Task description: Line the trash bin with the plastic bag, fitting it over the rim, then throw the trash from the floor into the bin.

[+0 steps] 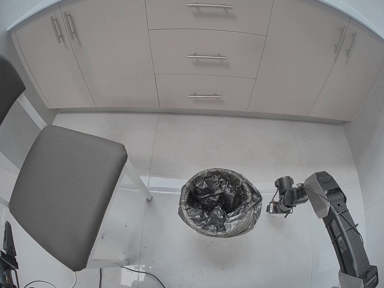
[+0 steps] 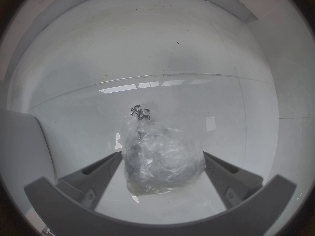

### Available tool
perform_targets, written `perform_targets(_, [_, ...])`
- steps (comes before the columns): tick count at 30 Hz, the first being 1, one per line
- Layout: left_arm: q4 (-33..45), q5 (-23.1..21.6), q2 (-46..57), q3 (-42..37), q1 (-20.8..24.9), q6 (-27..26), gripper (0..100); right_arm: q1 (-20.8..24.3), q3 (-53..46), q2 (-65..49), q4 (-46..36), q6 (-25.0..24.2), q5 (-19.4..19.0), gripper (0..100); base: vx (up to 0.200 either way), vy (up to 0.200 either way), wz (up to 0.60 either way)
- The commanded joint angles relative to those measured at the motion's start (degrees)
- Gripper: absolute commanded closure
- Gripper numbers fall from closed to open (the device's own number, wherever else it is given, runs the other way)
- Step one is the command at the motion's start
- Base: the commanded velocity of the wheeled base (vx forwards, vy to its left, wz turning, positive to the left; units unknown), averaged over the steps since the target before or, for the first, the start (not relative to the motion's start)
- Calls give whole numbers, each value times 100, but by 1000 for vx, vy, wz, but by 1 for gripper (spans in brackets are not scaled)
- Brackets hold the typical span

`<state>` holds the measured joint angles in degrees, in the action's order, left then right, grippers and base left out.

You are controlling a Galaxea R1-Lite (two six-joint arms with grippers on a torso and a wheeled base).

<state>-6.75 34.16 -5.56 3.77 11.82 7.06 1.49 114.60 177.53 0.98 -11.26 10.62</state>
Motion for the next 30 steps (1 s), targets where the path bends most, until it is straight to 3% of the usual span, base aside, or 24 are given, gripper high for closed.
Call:
perform_targets(1, [-1, 3, -33, 1, -5, 6, 0, 1, -1, 9, -1, 1, -7, 100, 0, 0, 0])
perform_targets(19, [-1, 3, -33, -78, -5, -3, 0, -17, -1, 9, -54, 28, 81, 100, 0, 0, 0])
perform_targets(22, [-72, 12, -33, -271, -14, -29, 0, -26, -1, 9, -493, 37, 142, 100, 0, 0, 0])
perform_targets(30, [-195, 12, -33, -333, -14, -3, 0, -34, -1, -298, -590, 37, 344, 100, 0, 0, 0])
